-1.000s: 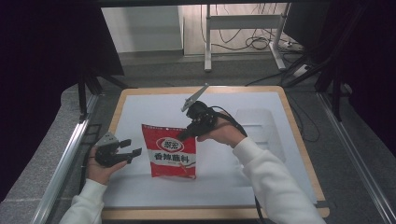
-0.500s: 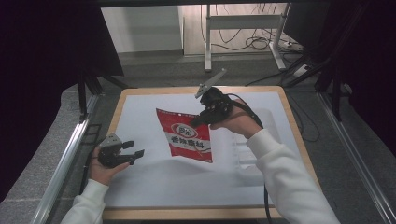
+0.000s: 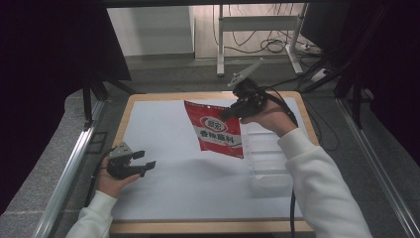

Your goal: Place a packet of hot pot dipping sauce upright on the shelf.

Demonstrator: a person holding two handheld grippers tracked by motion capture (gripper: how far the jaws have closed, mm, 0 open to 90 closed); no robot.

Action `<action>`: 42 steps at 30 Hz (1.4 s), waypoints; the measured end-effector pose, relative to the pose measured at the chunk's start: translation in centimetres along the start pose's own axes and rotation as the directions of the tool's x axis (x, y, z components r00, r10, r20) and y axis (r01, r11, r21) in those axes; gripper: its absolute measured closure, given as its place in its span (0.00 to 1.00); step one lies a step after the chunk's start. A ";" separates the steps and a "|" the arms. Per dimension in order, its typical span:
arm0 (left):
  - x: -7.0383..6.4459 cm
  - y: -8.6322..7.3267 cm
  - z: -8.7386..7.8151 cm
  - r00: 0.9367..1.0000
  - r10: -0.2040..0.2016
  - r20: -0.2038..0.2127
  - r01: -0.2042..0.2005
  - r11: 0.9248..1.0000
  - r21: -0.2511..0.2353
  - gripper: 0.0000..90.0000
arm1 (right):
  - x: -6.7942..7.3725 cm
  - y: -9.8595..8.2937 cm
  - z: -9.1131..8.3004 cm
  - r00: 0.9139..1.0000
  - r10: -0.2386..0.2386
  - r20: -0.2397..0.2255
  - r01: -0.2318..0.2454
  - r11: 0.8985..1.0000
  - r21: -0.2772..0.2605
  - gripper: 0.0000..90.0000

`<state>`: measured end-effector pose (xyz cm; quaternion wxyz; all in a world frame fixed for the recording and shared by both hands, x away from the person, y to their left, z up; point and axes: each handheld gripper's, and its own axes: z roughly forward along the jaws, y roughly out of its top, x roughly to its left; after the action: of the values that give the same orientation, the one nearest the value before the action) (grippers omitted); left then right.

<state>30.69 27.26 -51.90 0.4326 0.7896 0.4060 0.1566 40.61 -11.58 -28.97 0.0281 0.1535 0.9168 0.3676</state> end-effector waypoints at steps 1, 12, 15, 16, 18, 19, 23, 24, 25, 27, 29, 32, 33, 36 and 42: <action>-0.1 0.0 0.0 1.000 0.003 0.000 -0.003 1.000 0.001 0.36 | -0.3 -0.1 -0.3 1.000 0.005 0.009 -0.005 1.000 0.001 0.99; -0.2 0.0 0.2 1.000 0.009 -0.003 -0.009 1.000 0.008 0.36 | -3.0 -1.2 -3.3 0.996 0.054 0.069 -0.054 0.999 -0.010 0.99; -0.2 0.0 0.2 1.000 0.011 -0.005 -0.011 1.000 0.010 0.36 | -4.0 -1.6 -4.5 0.994 0.066 0.088 -0.064 0.998 -0.025 0.99; -0.3 0.0 0.2 1.000 0.012 -0.005 -0.012 1.000 0.012 0.36 | -4.0 -1.6 -4.5 0.994 0.066 0.088 -0.064 0.998 -0.025 0.99; -0.4 0.0 0.2 1.000 0.015 -0.005 -0.015 1.000 0.015 0.36 | -4.6 -2.0 -5.4 0.992 0.078 0.102 -0.075 0.997 -0.035 0.99; -0.4 0.0 0.2 1.000 0.015 -0.005 -0.015 1.000 0.016 0.36 | -4.7 -2.1 -5.7 0.991 0.085 0.104 -0.082 0.996 -0.039 0.99; -0.6 0.0 0.0 1.000 0.007 -0.003 -0.007 1.000 0.010 0.36 | -5.2 -2.5 -6.8 0.989 0.089 0.116 -0.084 0.995 -0.049 0.99; -0.6 0.0 0.0 1.000 0.007 -0.003 -0.007 1.000 0.010 0.36 | -5.3 -2.6 -7.1 0.988 0.096 0.119 -0.091 0.995 -0.051 0.99; -0.8 -0.1 -0.1 1.000 0.006 -0.004 -0.006 1.000 0.008 0.36 | -5.5 -2.8 -7.4 0.988 0.098 0.121 -0.093 0.994 -0.052 0.99; -1.0 -0.1 -0.2 1.000 0.004 -0.006 -0.004 1.000 0.009 0.36 | -5.8 -3.1 -7.8 0.987 0.103 0.122 -0.097 0.994 -0.056 0.99; -1.2 -0.2 -0.3 1.000 0.003 -0.007 -0.003 1.000 0.009 0.36 | -6.0 -3.3 -8.1 0.987 0.105 0.121 -0.099 0.994 -0.053 0.99; -1.6 -0.3 -0.4 1.000 0.003 -0.011 -0.002 1.000 0.013 0.36 | -6.8 -4.0 -8.9 0.985 0.114 0.129 -0.108 0.993 -0.053 0.99; -1.6 -0.3 -0.4 1.000 0.003 -0.011 -0.002 1.000 0.013 0.36 | -6.8 -4.0 -8.9 0.985 0.114 0.129 -0.108 0.993 -0.053 0.99; -1.8 -0.3 -0.4 1.000 -0.006 -0.013 0.006 1.000 0.012 0.36 | -7.8 -4.9 -9.5 0.984 0.122 0.127 -0.115 0.991 -0.062 0.99; -1.7 -0.1 -0.1 1.000 -0.016 -0.014 0.017 1.000 0.012 0.36 | -8.8 -5.9 -10.2 0.985 0.122 0.125 -0.113 0.991 -0.075 0.99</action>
<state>29.44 26.03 -51.75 0.4261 0.7879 0.4165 0.1559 45.82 -25.04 -26.14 0.0710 0.2298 0.8893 0.3889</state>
